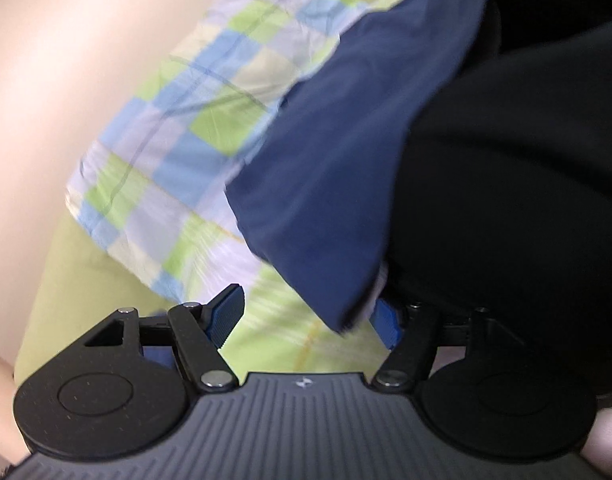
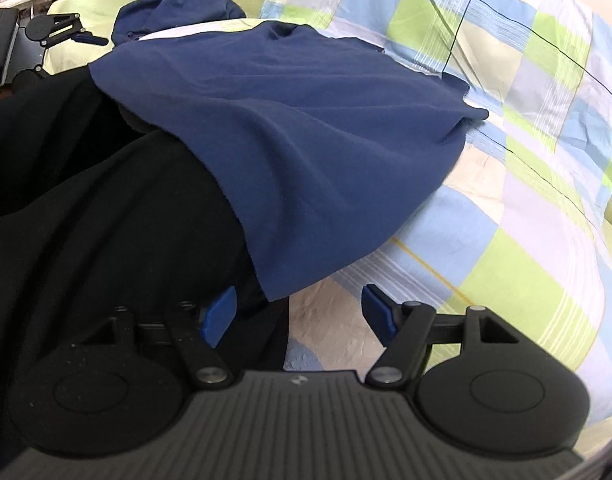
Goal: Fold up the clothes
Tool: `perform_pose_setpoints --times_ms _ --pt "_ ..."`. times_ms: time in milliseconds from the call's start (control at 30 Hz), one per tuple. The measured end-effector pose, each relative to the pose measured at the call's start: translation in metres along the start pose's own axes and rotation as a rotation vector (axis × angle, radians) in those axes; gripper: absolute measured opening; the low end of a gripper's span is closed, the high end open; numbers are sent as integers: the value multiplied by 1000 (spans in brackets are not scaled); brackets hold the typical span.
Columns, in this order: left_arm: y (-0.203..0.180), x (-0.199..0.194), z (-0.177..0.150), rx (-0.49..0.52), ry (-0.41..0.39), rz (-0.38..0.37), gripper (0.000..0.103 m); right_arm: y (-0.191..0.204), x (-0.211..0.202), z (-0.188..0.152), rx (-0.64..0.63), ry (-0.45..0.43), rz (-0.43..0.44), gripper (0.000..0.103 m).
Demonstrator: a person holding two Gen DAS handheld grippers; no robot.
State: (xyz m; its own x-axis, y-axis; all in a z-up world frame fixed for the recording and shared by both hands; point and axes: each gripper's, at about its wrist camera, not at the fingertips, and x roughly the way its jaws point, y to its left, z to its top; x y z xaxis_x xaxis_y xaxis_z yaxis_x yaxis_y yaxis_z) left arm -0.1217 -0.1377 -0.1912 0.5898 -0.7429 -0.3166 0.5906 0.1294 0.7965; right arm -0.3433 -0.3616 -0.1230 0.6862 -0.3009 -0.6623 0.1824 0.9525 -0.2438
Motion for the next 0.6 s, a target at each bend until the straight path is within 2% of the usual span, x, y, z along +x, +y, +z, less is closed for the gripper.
perform_pose_setpoints --times_ms 167,300,367,467,567,600 --pt "12 -6 8 -1 -77 -2 62 13 -8 10 -78 -74 -66 66" --pt "12 -3 13 27 -90 -11 62 27 -14 17 -166 -128 -127 66" --pt "14 0 15 39 -86 -14 61 26 -11 16 -168 -122 -140 66" --pt "15 -2 15 49 -84 -15 61 25 -9 5 -218 -63 -144 67" --pt "16 -5 13 41 -74 -23 61 22 -1 -11 -219 3 -113 72" --pt "16 -4 13 37 -69 -25 61 21 2 -15 -207 1 -105 74"
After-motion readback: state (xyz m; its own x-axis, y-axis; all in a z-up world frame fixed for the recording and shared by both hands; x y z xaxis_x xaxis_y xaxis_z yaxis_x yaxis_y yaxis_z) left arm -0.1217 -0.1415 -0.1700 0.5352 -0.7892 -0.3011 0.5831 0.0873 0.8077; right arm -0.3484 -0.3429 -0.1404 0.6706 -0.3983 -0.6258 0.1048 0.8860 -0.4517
